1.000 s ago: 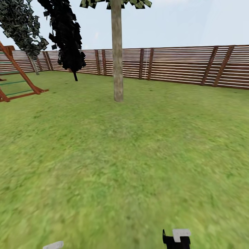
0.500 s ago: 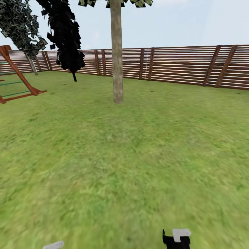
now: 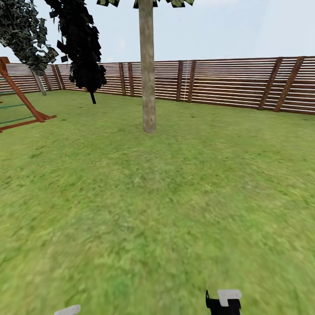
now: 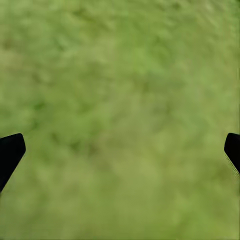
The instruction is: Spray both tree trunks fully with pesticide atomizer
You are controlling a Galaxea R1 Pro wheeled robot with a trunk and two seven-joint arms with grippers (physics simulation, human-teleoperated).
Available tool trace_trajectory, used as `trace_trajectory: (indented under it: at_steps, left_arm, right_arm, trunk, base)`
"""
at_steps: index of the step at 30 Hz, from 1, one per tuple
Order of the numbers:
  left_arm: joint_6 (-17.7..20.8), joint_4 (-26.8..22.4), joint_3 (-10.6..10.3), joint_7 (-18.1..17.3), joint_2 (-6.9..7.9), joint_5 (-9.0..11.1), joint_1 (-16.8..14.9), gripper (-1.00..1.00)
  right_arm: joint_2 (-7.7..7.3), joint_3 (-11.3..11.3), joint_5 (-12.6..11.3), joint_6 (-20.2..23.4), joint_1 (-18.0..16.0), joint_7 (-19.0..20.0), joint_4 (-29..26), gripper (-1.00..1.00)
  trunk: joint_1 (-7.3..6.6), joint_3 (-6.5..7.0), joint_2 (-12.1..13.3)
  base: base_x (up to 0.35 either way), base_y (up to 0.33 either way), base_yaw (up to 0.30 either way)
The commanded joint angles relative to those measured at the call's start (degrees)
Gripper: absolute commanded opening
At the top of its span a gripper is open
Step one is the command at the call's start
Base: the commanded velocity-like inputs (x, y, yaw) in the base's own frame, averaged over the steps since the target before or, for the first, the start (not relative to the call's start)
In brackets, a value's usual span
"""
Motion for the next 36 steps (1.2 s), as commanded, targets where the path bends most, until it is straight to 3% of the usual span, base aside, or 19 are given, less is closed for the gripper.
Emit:
trace_trajectory:
  at_steps: [1, 36]
  left_arm:
    - [-0.15, 0.02, -0.48, -0.06, 0.01, 0.51, -0.02, -1.00]
    - [-0.16, 0.00, -0.48, -0.04, 0.01, 0.49, -0.02, -1.00]
  right_arm:
    - [0.04, -0.44, 0.60, -0.15, -0.04, -0.20, 0.05, 1.00]
    - [0.04, -0.44, 0.63, -0.15, -0.04, -0.20, 0.09, 1.00]
  trunk:
    - [0.03, -0.05, -0.02]
    - [0.03, -0.05, -0.02]
  base:
    - [0.340, 0.000, 0.000]
    - [0.340, 0.000, 0.000]
